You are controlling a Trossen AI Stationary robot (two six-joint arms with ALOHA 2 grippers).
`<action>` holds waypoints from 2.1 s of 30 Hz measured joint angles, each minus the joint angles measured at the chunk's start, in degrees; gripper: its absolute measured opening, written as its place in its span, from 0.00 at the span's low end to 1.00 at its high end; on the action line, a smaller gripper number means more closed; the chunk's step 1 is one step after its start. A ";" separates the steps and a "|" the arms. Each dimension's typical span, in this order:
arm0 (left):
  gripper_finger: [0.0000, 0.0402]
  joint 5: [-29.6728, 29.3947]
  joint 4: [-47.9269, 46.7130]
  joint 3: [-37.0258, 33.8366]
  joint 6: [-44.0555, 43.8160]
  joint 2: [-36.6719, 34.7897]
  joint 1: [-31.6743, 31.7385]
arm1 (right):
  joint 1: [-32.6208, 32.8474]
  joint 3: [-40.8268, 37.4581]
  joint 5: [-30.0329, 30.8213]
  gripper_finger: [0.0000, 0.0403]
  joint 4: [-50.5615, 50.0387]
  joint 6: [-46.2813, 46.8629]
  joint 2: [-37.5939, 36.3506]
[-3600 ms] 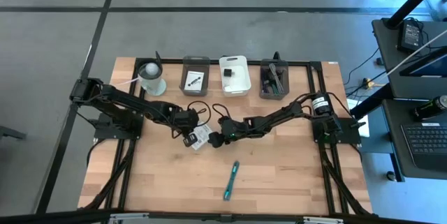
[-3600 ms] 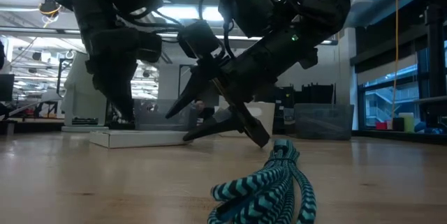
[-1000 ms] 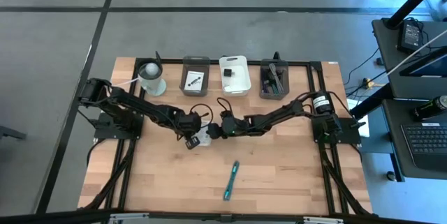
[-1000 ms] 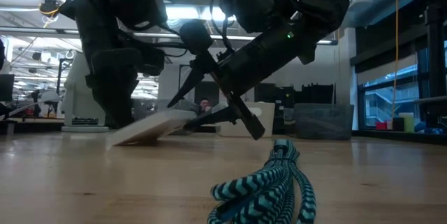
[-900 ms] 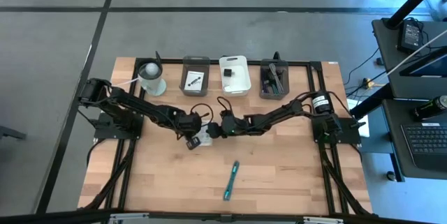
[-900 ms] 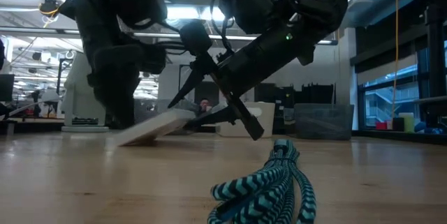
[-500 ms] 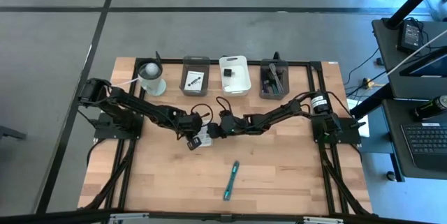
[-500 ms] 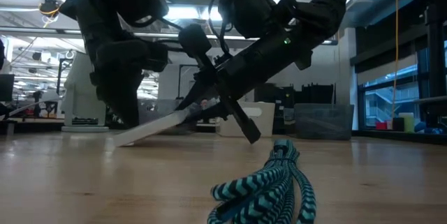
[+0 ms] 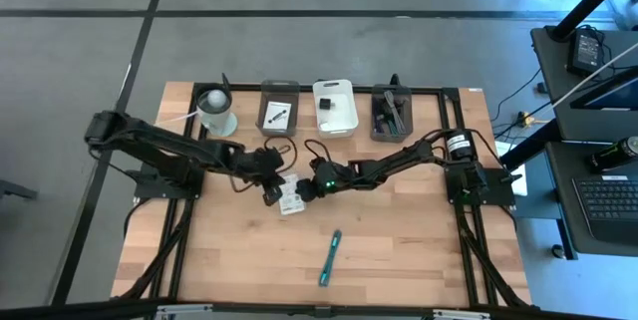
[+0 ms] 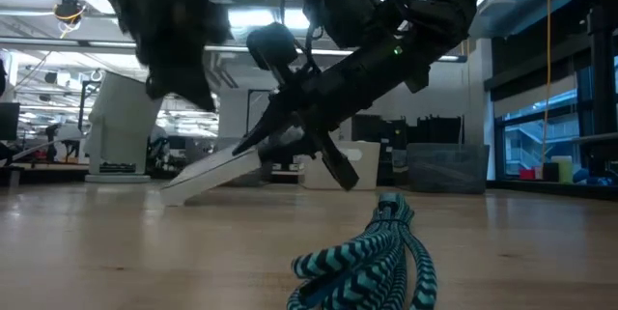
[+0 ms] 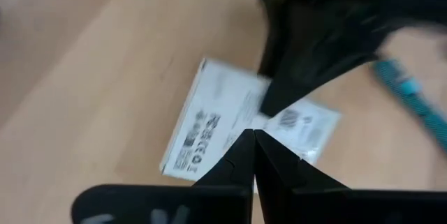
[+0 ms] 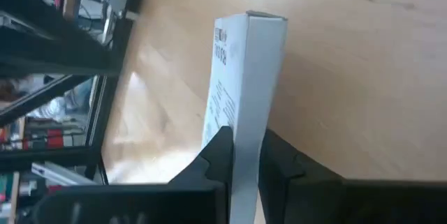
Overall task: Pick and place items into bin
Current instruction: Put the card reader box into the left black bin
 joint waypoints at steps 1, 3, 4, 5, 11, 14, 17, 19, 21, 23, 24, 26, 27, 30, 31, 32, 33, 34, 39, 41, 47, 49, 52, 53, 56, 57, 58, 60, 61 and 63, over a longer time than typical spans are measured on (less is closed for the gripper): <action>0.00 -0.04 0.01 0.00 0.80 -1.80 0.09 | -0.25 -0.02 -0.44 0.09 -0.37 -1.15 -0.62; 0.01 0.00 -0.21 0.00 2.81 -5.29 0.24 | -0.85 -0.11 -0.92 0.09 -1.92 -4.39 -2.14; 0.01 -0.02 -0.30 0.00 3.75 -6.93 0.24 | -1.24 -0.10 -1.05 0.09 -2.74 -6.04 -3.13; 0.01 -0.02 -0.38 0.00 4.86 -8.43 0.24 | -1.61 -0.13 -1.08 0.09 -4.72 -7.71 -4.39; 0.01 0.16 -3.06 0.00 12.61 -14.73 -0.17 | -4.70 -0.10 -1.09 0.10 -16.99 -18.29 -13.45; 0.01 0.10 -3.44 0.00 13.35 -15.94 -0.28 | -6.78 -0.06 -0.64 0.10 -24.62 -24.27 -19.62; 0.01 -2.50 -3.42 0.00 13.38 -16.01 -0.28 | -9.20 -0.06 0.35 0.09 -30.34 -30.46 -25.63; 0.01 -4.59 -3.30 0.00 14.74 -15.32 -0.28 | -11.17 -0.06 0.45 0.09 -31.58 -33.71 -28.98; 0.01 -7.14 -3.65 0.00 16.32 -14.83 -0.28 | -13.30 -0.06 0.44 0.10 -31.72 -35.88 -31.52; 0.00 -9.29 -2.89 0.06 16.67 -14.04 -0.28 | -15.52 0.05 0.41 0.10 -31.27 -37.49 -32.66; 0.00 -10.08 -3.47 0.04 17.27 -13.68 -0.28 | -16.65 0.06 -0.11 0.10 -31.32 -37.85 -32.74; 0.01 -10.39 -2.85 0.04 19.21 -12.63 -0.26 | -18.83 0.71 -2.54 0.09 -31.63 -38.83 -32.20; 0.01 -10.05 -3.03 0.04 20.41 -12.09 -0.26 | -19.75 1.48 -3.72 0.09 -31.45 -39.13 -31.46; 0.00 -7.35 -2.95 0.04 24.86 -10.37 -0.26 | -21.93 4.93 -6.40 0.09 -31.46 -39.65 -28.63; 0.00 -6.52 -2.93 -0.01 25.85 -9.88 -0.14 | -22.39 6.72 -7.04 0.09 -31.38 -40.36 -27.23; 0.00 -5.95 -2.04 -0.60 26.44 -9.67 -0.06 | -22.69 8.70 -7.11 0.09 -31.13 -40.75 -25.83; 0.00 -5.31 0.20 -1.79 27.07 -9.65 0.21 | -23.11 10.76 -7.13 0.09 -31.19 -41.24 -24.33; 0.01 -4.77 3.54 -3.74 27.62 -9.74 0.60 | -23.38 13.20 -7.13 0.10 -31.38 -42.02 -22.64; 0.00 -2.93 18.61 -15.68 24.35 -12.80 3.48 | -24.31 27.41 -7.15 0.10 -35.17 -43.46 -12.37; 0.01 -1.24 22.02 -19.06 23.16 -14.64 4.52 | -24.90 33.07 -7.11 0.09 -36.98 -41.91 -7.76; 0.00 1.03 23.37 -22.81 28.33 -21.42 7.34 | -26.88 46.89 -7.11 0.10 -39.69 -33.71 5.31; 0.00 1.05 23.76 -23.18 30.79 -23.34 8.64 | -27.40 50.61 -7.09 0.10 -41.37 -31.22 8.93; 0.01 1.09 23.25 -23.43 33.43 -26.23 10.55 | -27.69 54.91 -7.11 0.09 -42.48 -28.58 13.55; 0.01 1.31 23.25 -23.43 34.44 -26.82 11.09 | -27.70 56.09 -7.11 0.09 -43.48 -28.18 14.72; 0.00 2.81 23.05 -23.45 36.66 -28.85 12.53 | -27.66 59.06 -7.13 0.10 -44.37 -27.08 17.65; 0.00 3.57 22.97 -23.45 37.24 -29.22 12.90 | -27.66 59.57 -7.13 0.11 -44.81 -27.00 18.15; 0.01 4.36 22.38 -23.45 37.68 -29.65 13.18 | -27.66 59.88 -7.13 0.12 -45.01 -26.95 18.58; 0.01 6.26 21.73 -23.45 38.54 -30.15 13.72 | -27.66 59.96 -7.12 0.14 -45.23 -26.67 18.95; 0.01 7.31 21.16 -23.45 38.86 -30.31 13.84 | -27.66 59.96 -7.06 0.14 -45.76 -26.62 19.00; 0.00 8.63 19.93 -23.45 38.87 -30.43 14.15 | -27.66 59.96 -6.63 0.16 -46.50 -26.84 19.02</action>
